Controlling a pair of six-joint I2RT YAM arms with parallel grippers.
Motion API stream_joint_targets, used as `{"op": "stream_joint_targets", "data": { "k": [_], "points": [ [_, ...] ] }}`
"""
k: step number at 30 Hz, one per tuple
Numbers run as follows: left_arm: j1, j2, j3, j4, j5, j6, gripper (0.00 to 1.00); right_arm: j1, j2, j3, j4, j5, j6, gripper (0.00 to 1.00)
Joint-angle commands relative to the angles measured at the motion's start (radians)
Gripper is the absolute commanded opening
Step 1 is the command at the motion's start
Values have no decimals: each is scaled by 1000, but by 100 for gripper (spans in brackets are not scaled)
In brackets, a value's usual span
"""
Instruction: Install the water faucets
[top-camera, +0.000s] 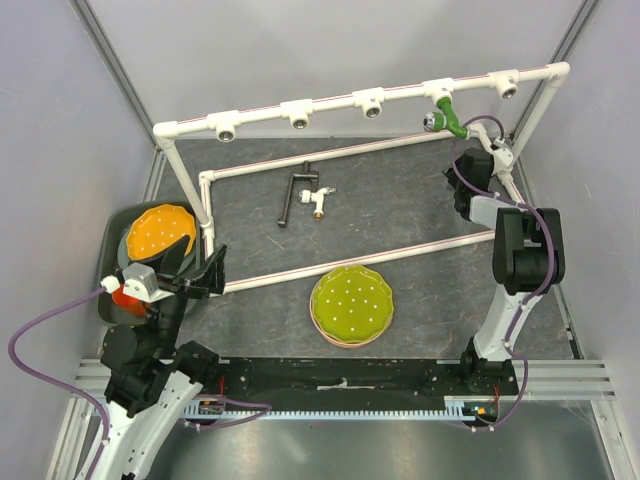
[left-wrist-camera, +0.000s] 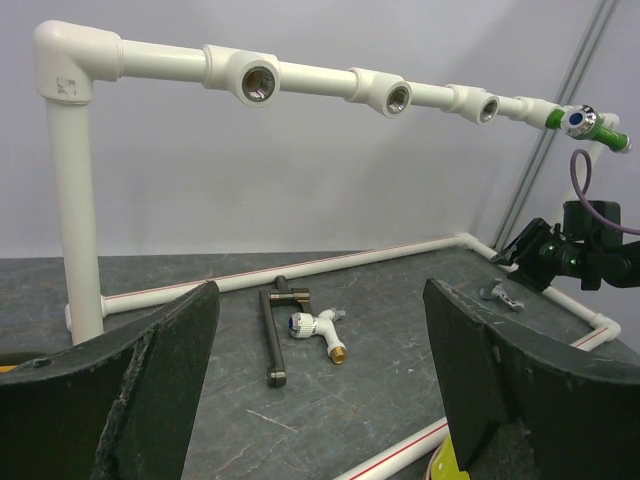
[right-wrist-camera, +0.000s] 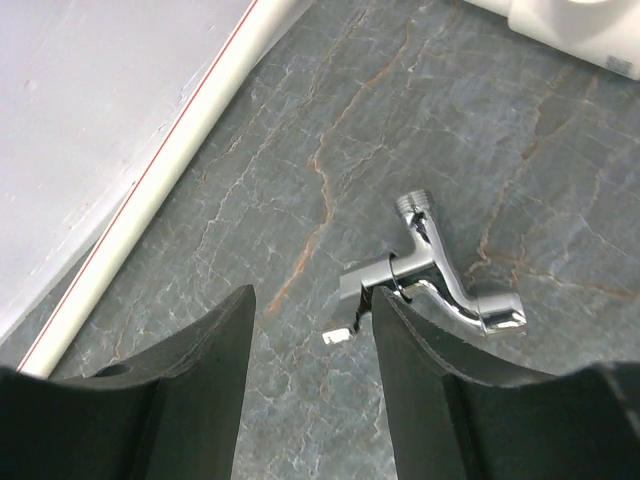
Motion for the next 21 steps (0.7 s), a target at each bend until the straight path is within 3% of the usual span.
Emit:
{"op": "stream_joint_targets", "data": {
  "k": [1,8,21],
  "points": [
    [-2,-88,17,20,-2,34,89,0,66,120,-104,-9,-70,58],
    [-4,-87,13,25,1,37,89,0,126,211,-207,3,-108,54],
    [-2,-87,10,26,1,39,88,-1,156,222,-228,-31,-133,45]
  ]
}}
